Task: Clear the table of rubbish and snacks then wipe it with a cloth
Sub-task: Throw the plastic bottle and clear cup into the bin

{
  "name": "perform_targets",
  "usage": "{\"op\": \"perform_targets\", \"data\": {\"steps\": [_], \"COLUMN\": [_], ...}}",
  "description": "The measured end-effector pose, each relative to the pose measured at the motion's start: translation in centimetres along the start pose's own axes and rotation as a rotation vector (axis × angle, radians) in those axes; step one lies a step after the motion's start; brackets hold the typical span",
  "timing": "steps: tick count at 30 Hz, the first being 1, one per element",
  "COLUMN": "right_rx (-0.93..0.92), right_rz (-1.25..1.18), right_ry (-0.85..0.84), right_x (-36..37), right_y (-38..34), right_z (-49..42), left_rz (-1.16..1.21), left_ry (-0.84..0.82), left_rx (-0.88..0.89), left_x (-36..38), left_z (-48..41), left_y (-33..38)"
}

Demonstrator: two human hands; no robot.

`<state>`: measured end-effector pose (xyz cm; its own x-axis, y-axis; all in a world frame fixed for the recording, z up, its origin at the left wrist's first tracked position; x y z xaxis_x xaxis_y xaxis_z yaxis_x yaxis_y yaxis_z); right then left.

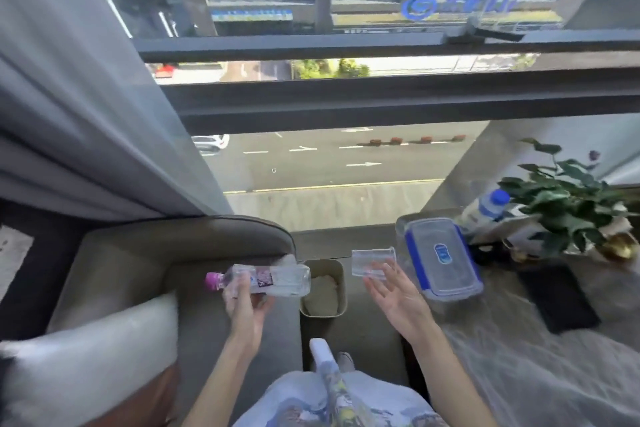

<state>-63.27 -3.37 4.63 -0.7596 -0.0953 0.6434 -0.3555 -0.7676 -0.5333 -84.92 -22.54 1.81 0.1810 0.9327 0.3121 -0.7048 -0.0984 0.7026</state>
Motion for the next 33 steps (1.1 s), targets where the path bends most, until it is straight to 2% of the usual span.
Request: {"op": "perform_targets", "data": {"steps": [6, 11, 16, 18, 23, 27, 30, 33], "right_rx": [0.002, 0.097, 0.228, 0.297, 0.403, 0.384, 0.31, 0.224], "right_rz": [0.006, 0.033, 0.021, 0.031, 0.074, 0.142, 0.327, 0.905], "right_ry": [0.02, 0.152, 0.335, 0.393, 0.454, 0.451, 0.435, 0.359], "right_x": [-0.7, -3.6, -10.1, -13.9, -22.6, -28.4, -31.7, -33.8], "right_y": [-1.2, 0.6, 8.0, 12.2, 21.8, 26.6, 28.7, 30.1], "right_z": [-2.1, -6.7, -15.8, -20.0, -29.3, -35.4, -39.4, -43.1], "left_rz": [0.001, -0.045, -0.069, -0.175, -0.33, -0.513, -0.708, -0.983], "left_ry": [0.029, 0.062, 0.141, 0.154, 0.183, 0.149, 0.003, -0.029], "left_rx": [-0.115, -0.231, -0.366, -0.399, -0.472, -0.455, -0.362, -0.29], "left_x": [1.9, 3.6, 2.4, 1.1, -2.9, -4.3, -2.9, -0.9], "left_z": [-2.0, -6.1, -15.0, -19.0, -28.4, -35.0, -39.4, -43.8], "left_y": [-1.9, -5.6, -15.0, -20.0, -30.6, -36.0, -38.5, -40.5]}}
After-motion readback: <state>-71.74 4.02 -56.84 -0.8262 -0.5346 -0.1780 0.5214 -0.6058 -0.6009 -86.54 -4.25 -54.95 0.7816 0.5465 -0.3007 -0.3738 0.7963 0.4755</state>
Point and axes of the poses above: each hand's wrist, its own z-axis away from the middle knuckle, its own x-axis out of the palm, y = z × x, the point moved 3 cm from there along -z, towards the middle knuckle, and after that the axes turned 5 degrees about -x, right-handed, at the moved point
